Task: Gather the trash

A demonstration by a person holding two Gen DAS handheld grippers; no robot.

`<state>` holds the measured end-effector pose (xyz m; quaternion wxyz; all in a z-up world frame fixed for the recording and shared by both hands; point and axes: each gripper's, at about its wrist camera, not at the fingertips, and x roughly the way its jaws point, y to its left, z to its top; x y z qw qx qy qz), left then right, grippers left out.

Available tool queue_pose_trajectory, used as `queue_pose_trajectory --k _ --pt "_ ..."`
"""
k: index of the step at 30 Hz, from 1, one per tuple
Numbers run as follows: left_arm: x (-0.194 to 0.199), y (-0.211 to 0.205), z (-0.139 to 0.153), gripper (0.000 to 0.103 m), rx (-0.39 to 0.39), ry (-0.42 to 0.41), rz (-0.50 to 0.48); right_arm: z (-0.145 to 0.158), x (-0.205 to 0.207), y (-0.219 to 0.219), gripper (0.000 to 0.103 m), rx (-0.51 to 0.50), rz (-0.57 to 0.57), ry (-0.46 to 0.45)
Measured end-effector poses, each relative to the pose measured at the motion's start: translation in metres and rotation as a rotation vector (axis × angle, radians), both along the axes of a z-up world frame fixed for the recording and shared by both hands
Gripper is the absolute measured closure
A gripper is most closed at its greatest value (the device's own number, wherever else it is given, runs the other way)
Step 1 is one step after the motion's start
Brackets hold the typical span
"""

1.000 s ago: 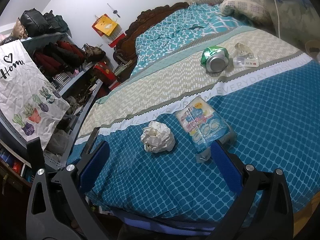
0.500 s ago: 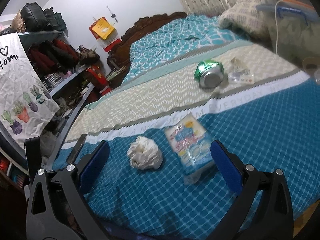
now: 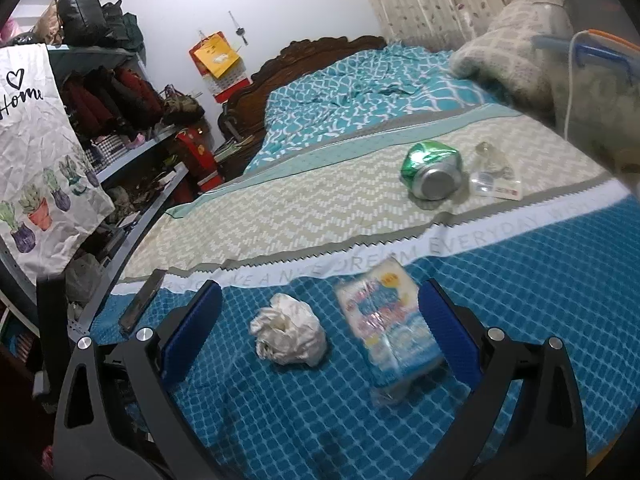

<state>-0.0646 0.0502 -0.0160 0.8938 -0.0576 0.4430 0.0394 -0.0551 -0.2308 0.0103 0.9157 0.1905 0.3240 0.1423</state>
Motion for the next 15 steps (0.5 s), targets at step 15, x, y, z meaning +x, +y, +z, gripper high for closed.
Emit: queue_pose_trajectory --k 15 --pt "0.003 0.008 -0.007 0.009 0.001 0.019 0.007 -0.004 0.016 0.013 0.007 -0.004 0.023 0.016"
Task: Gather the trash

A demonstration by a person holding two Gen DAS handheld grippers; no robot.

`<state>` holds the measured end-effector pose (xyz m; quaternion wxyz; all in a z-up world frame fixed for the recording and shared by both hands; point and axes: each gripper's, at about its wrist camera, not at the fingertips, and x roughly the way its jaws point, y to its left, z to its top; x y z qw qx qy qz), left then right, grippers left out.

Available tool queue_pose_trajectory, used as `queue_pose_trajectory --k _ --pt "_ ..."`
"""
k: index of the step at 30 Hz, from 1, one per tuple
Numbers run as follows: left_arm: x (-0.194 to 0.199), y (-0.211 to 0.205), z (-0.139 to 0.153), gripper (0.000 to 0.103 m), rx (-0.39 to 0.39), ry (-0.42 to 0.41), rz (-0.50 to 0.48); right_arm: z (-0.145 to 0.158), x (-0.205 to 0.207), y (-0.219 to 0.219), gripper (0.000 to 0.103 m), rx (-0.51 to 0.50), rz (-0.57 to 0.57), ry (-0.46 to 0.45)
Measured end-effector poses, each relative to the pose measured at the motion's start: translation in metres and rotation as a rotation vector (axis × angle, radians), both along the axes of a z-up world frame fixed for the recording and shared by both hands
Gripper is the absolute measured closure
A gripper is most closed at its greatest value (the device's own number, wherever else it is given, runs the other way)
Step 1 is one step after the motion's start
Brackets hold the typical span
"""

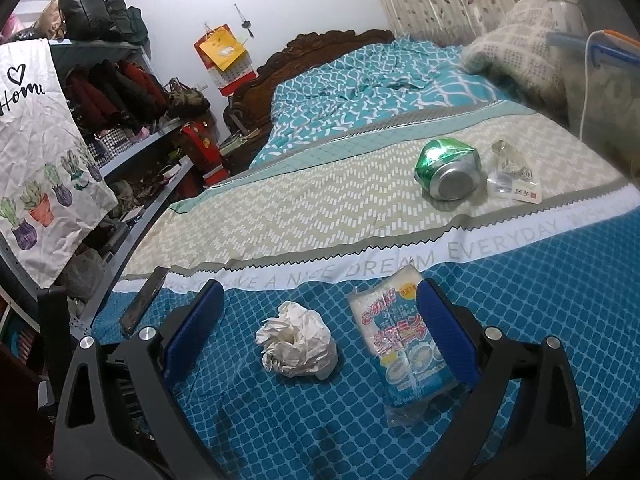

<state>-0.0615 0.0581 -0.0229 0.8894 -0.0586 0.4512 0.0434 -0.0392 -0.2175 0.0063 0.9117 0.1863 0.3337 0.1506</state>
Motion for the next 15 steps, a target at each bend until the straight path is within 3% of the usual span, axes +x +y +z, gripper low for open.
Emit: queue_pose_trajectory --k 15 --pt "0.0074 -0.0021 -0.0027 0.009 0.017 0.01 -0.012 -0.0054 0.0087 0.0048 0.007 0.001 0.013 0.018"
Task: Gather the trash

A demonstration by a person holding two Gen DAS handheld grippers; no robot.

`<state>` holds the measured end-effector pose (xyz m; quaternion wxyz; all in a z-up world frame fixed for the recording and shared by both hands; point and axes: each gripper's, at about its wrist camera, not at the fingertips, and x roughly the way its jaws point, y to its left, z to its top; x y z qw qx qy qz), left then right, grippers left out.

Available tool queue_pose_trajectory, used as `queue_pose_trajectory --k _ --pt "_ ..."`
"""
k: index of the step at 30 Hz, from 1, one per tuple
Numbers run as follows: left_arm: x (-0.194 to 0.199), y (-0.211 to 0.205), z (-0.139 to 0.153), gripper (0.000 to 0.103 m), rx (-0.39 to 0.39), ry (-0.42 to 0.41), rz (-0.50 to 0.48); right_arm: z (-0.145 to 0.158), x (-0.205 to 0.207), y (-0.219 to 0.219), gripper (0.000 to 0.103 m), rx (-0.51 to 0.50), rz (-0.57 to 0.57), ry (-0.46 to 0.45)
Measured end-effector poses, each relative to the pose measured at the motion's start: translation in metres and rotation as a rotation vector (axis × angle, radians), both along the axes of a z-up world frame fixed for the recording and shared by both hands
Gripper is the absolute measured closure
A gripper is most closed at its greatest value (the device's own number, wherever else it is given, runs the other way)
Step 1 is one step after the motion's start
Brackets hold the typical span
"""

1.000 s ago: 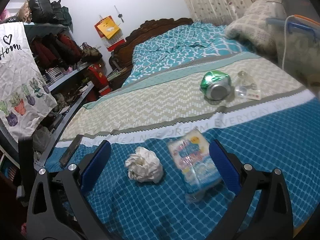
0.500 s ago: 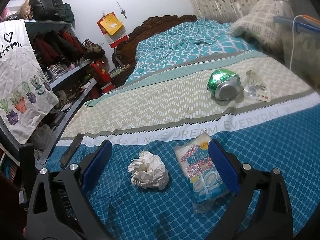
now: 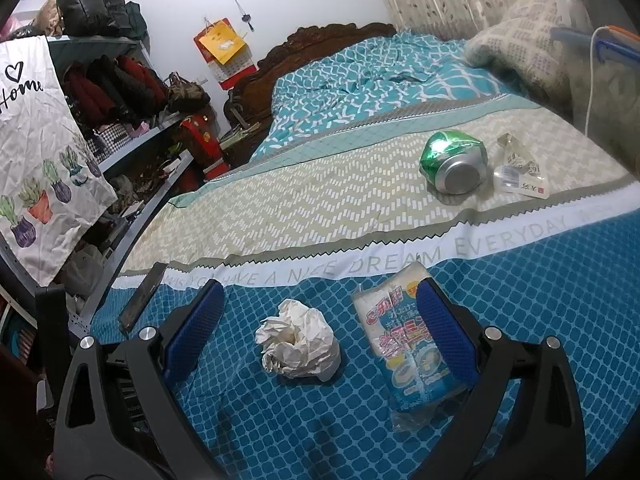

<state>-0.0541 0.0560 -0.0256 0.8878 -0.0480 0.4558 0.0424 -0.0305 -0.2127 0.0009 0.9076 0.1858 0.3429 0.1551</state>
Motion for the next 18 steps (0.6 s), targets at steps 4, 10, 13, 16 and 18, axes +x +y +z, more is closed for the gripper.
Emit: queue_pose_trajectory --k 4,10,13,16,18 --pt "0.005 -0.001 0.006 0.009 0.058 -0.014 -0.019 0.0 0.0 -0.004 0.007 -0.005 -0.014 -0.003" --pt "0.014 0.003 0.019 0.009 0.03 -0.039 -0.031 0.005 -0.01 -0.03 0.008 -0.053 -0.09 -0.027" --pt "0.021 -0.008 0.017 0.009 0.011 -0.025 -0.062 0.0 -0.015 -0.042 0.008 -0.082 -0.114 -0.011" --pt "0.028 -0.025 0.011 0.009 0.004 -0.002 -0.107 -0.009 -0.018 -0.049 0.008 -0.095 -0.112 0.023" --pt "0.033 -0.039 0.007 0.009 -0.003 0.017 -0.144 -0.016 -0.019 -0.051 0.008 -0.106 -0.099 0.047"
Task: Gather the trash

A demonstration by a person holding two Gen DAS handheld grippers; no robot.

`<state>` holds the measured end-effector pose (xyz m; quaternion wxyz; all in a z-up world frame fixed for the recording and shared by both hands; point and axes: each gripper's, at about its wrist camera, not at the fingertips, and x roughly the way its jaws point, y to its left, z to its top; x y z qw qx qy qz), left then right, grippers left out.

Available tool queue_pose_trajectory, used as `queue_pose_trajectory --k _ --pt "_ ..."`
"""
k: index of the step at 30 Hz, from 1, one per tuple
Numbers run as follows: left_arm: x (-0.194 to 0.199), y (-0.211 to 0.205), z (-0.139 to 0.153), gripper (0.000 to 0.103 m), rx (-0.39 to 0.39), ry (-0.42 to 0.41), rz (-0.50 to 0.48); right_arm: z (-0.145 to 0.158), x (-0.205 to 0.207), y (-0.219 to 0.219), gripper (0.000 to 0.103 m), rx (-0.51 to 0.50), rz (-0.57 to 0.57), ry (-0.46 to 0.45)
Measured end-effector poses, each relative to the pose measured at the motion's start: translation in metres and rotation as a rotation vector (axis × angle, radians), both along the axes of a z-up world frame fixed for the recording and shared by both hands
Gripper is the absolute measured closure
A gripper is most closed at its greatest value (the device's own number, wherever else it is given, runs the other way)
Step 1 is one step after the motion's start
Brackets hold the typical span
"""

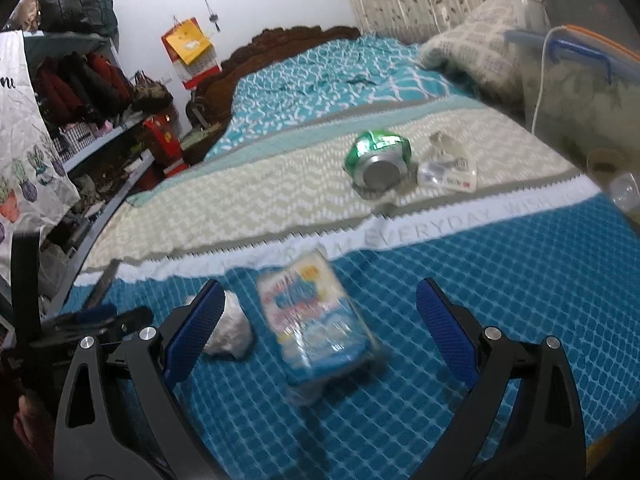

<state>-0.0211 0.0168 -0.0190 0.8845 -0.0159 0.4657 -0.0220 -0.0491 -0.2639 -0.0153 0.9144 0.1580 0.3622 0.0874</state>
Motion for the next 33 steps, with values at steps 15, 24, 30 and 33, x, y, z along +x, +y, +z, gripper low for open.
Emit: queue_pose_trajectory --k 15,24,30,33 --pt "0.017 -0.049 -0.017 0.009 0.113 0.043 -0.069 -0.021 0.005 0.004 0.008 0.008 0.075 0.039" --pt "0.015 -0.044 -0.017 0.009 0.106 0.046 -0.062 -0.019 0.004 0.012 0.008 0.004 0.084 0.034" --pt "0.009 -0.038 -0.018 0.009 0.1 0.033 -0.066 -0.019 0.005 0.019 0.008 -0.01 0.091 0.04" --pt "0.009 -0.034 -0.017 0.009 0.092 0.028 -0.064 -0.019 0.004 0.023 0.008 -0.019 0.098 0.041"
